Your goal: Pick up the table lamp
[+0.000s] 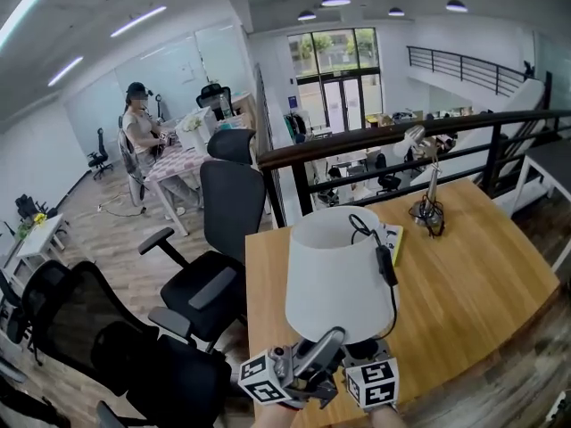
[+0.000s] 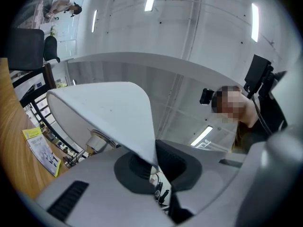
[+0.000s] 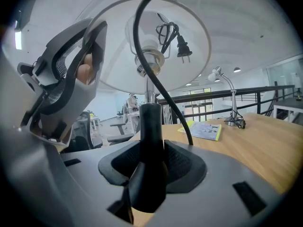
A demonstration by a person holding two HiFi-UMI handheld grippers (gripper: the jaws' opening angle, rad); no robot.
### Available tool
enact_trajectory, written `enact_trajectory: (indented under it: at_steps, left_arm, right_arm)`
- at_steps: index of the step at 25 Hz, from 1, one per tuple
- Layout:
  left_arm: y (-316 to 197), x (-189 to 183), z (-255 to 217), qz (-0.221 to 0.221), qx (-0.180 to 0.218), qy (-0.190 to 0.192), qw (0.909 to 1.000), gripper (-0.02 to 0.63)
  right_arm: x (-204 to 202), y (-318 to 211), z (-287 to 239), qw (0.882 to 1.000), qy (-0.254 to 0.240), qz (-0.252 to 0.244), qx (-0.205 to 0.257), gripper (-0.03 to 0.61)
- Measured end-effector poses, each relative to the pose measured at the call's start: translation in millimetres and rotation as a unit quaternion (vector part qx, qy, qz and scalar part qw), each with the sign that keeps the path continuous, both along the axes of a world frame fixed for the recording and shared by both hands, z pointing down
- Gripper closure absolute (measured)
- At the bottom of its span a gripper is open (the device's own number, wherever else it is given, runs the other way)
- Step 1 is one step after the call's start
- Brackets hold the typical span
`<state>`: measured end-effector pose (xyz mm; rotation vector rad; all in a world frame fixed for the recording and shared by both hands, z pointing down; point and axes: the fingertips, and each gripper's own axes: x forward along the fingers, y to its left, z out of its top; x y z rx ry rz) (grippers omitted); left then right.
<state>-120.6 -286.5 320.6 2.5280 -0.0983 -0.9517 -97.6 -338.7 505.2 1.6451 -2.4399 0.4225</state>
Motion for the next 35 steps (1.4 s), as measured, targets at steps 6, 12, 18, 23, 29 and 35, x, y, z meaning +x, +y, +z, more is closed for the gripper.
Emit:
enact_trajectory:
  at_steps: [6, 12, 18, 23, 29, 35]
  left_arm:
    - [13.1, -0.3, -21.9, -0.006, 0.023, -0.008, 0.9997, 0.603]
    - [22.0, -6.2, -45.1, -0.020, 0.040, -0.006, 0.9990, 0.602]
    - [26.3, -11.2, -60.8, -0.033, 0.053, -0.002, 0.9980, 0.601]
    - [33.1, -13.0, -74.2, -0.034, 0.069, 0.000, 0.9970, 0.601]
    - [36.8, -17.9, -83.8, -0.041, 0.081, 0.003, 0.9958, 0.601]
    - [41.8, -18.5, -94.9, -0.045, 0.092, 0.005, 0.9947, 0.601]
  right_arm:
    - [-4.1, 5.3, -23.1, 1.000, -0.008, -0.004, 0.012, 0.414]
    - [-10.4, 8.9, -46.9, 0.999, -0.009, -0.017, 0.026, 0.414]
    - [-13.9, 10.8, -64.6, 0.999, -0.012, -0.026, 0.039, 0.416]
    - [-16.9, 10.7, -79.0, 0.998, -0.018, -0.028, 0.049, 0.416]
    - [-21.6, 10.1, -91.9, 0.997, -0.019, -0.034, 0.063, 0.416]
    - [-23.3, 9.6, -105.6, 0.996, -0.024, -0.037, 0.076, 0.416]
